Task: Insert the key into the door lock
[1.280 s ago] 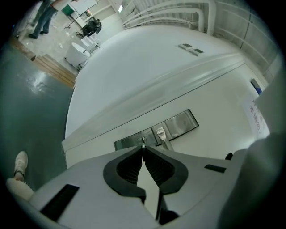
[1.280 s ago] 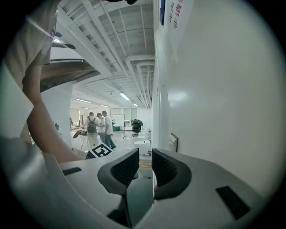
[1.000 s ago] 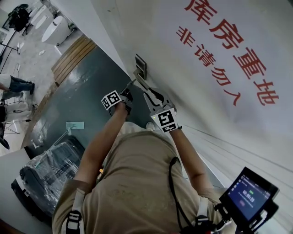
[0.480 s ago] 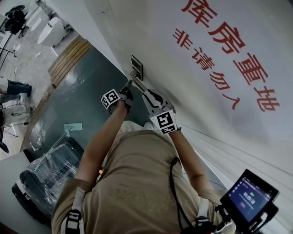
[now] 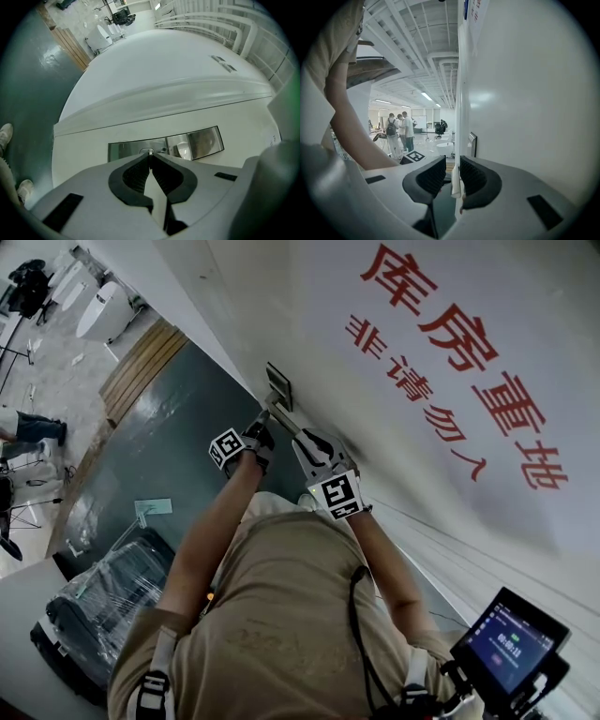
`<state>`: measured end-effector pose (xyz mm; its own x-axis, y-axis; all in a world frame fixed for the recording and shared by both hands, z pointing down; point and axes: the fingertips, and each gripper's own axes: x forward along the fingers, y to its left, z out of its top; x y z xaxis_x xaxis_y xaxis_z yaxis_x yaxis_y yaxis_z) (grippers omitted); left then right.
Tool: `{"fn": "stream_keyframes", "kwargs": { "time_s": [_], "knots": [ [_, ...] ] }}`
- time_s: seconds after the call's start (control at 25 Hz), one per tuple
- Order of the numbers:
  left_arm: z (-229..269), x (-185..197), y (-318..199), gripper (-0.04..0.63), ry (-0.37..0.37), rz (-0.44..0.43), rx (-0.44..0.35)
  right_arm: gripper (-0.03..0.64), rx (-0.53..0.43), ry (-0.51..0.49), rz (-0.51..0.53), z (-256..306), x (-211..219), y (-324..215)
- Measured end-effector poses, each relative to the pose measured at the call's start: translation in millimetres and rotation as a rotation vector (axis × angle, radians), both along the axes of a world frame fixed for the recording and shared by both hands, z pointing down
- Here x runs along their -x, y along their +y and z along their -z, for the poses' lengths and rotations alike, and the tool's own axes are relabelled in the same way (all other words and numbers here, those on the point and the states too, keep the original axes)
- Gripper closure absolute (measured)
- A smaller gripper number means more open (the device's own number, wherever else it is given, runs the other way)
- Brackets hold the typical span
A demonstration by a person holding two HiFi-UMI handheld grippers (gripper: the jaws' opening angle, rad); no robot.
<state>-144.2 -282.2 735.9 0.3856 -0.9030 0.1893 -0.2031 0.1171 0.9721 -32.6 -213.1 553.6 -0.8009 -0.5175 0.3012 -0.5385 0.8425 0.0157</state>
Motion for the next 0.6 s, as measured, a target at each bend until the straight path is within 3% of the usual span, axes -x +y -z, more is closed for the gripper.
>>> {"fn": "stream_keyframes", "kwargs": {
  "time_s": [0.6],
  "knots": [
    [-4.4, -2.3, 1.0, 0.563, 0.093, 0.017, -0.005, 0.534, -0.008, 0.012, 0.018, 3.2, -0.1, -0.9]
  ]
}}
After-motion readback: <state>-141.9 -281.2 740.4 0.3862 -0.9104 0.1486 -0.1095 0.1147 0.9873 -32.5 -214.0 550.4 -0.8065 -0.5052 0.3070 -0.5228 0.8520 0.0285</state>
